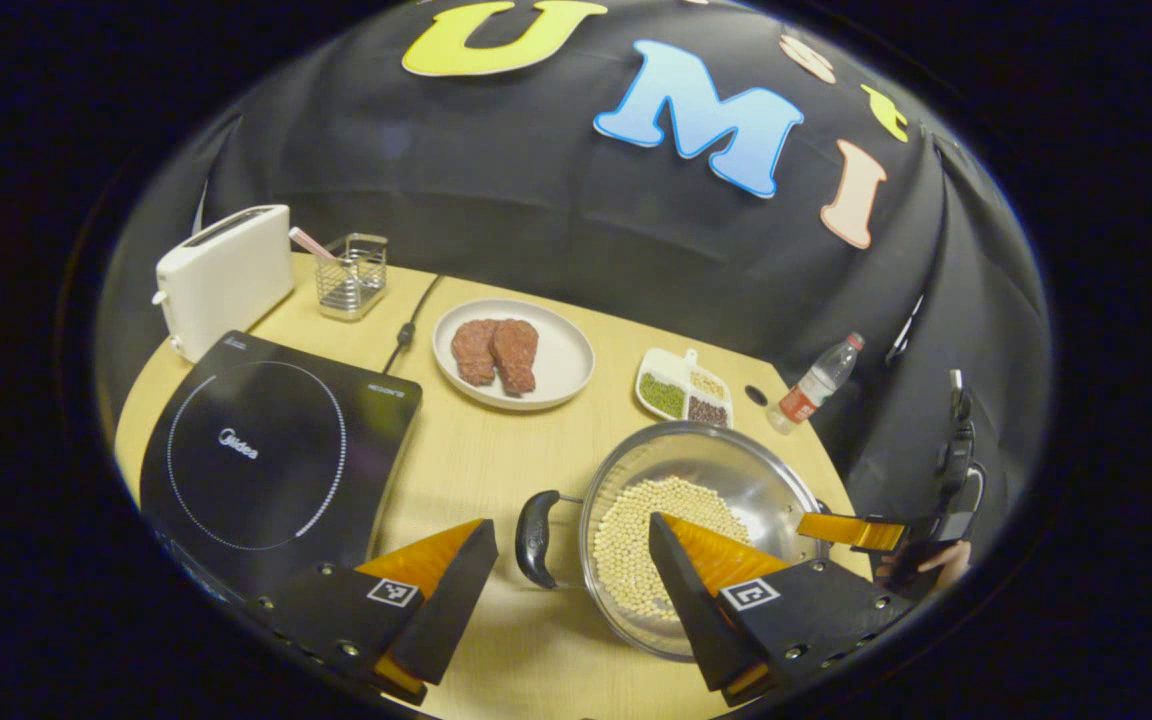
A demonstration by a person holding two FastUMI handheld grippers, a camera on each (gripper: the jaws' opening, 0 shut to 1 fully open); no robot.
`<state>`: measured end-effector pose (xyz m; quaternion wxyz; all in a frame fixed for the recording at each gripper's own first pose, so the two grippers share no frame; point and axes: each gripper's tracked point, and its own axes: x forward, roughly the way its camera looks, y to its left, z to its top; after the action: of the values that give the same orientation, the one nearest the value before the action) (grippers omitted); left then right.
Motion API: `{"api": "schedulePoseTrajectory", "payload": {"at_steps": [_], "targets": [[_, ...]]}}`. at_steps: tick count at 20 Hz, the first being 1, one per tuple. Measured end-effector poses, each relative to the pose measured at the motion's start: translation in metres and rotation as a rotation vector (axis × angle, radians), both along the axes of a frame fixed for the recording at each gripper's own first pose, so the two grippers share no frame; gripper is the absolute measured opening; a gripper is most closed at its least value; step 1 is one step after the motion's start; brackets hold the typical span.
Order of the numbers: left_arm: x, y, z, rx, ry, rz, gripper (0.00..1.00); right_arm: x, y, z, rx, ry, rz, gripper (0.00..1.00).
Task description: First push the handle of the pot to place it horizontally, then grasp the pot with both hands and set it on the induction cooktop.
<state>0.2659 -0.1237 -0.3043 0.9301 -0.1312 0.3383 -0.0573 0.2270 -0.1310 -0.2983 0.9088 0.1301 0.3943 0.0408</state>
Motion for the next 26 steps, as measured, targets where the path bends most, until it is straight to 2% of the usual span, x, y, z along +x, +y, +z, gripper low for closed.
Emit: {"api": "schedulePoseTrajectory", "payload": {"at_steps": [2, 7, 8, 9, 10, 11, 13, 14, 15, 16, 17, 18, 19, 20, 21, 23, 24, 25, 26], "targets": [[0.010, -0.005, -0.019, 0.004, 0.026, -0.023, 0.93, 0.003, 0.004, -0.007, 0.019, 0.012, 0.003, 0.98], [0.028, -0.011, -0.055, 0.003, 0.081, -0.054, 0.93, 0.011, 0.008, -0.021, 0.035, 0.028, 0.004, 0.98], [0.029, -0.010, -0.059, 0.005, 0.087, -0.059, 0.93, 0.011, 0.010, -0.023, 0.041, 0.032, 0.008, 0.93], [0.032, -0.010, -0.063, 0.005, 0.096, -0.062, 0.93, 0.011, 0.011, -0.027, 0.044, 0.038, 0.010, 0.98], [0.032, -0.013, -0.067, -0.009, 0.108, -0.071, 0.89, 0.011, 0.013, -0.028, 0.053, 0.041, 0.015, 0.98], [0.031, -0.015, -0.071, -0.019, 0.122, -0.078, 0.91, 0.010, 0.015, -0.030, 0.058, 0.046, 0.016, 0.98], [0.028, -0.025, -0.077, -0.050, 0.143, -0.116, 0.82, 0.011, 0.018, -0.036, 0.060, 0.051, 0.023, 0.96], [0.027, -0.031, -0.079, -0.062, 0.148, -0.139, 0.78, 0.011, 0.018, -0.038, 0.052, 0.052, 0.033, 0.89], [0.027, -0.030, -0.082, -0.043, 0.154, -0.150, 0.78, 0.009, 0.019, -0.041, 0.041, 0.055, 0.051, 0.77], [0.028, -0.024, -0.086, 0.000, 0.152, -0.151, 0.77, 0.011, 0.014, -0.043, 0.009, 0.041, 0.051, 0.77], [0.031, -0.020, -0.087, 0.005, 0.146, -0.155, 0.67, 0.012, 0.010, -0.045, -0.010, 0.040, 0.050, 0.77], [0.030, -0.022, -0.085, -0.014, 0.138, -0.154, 0.63, 0.014, 0.009, -0.043, 0.004, 0.035, 0.043, 0.72], [0.030, -0.024, -0.084, -0.040, 0.137, -0.154, 0.58, 0.011, 0.009, -0.042, 0.020, 0.047, 0.028, 0.62], [0.028, -0.023, -0.084, -0.063, 0.142, -0.148, 0.60, 0.014, 0.008, -0.042, 0.038, 0.052, 0.011, 0.63], [0.027, -0.024, -0.084, -0.081, 0.146, -0.141, 0.58, 0.013, 0.008, -0.044, 0.048, 0.068, -0.003, 0.64], [0.028, -0.024, -0.085, -0.096, 0.161, -0.126, 0.58, 0.011, 0.008, -0.043, 0.052, 0.072, -0.013, 0.57], [0.029, -0.025, -0.086, -0.094, 0.158, -0.122, 0.53, 0.012, 0.009, -0.043, 0.052, 0.075, -0.015, 0.55], [0.029, -0.024, -0.085, -0.088, 0.158, -0.123, 0.56, 0.011, 0.009, -0.045, 0.044, 0.076, -0.013, 0.58], [0.028, -0.024, -0.085, -0.083, 0.165, -0.124, 0.53, 0.008, 0.008, -0.044, 0.033, 0.080, -0.009, 0.55]]}}
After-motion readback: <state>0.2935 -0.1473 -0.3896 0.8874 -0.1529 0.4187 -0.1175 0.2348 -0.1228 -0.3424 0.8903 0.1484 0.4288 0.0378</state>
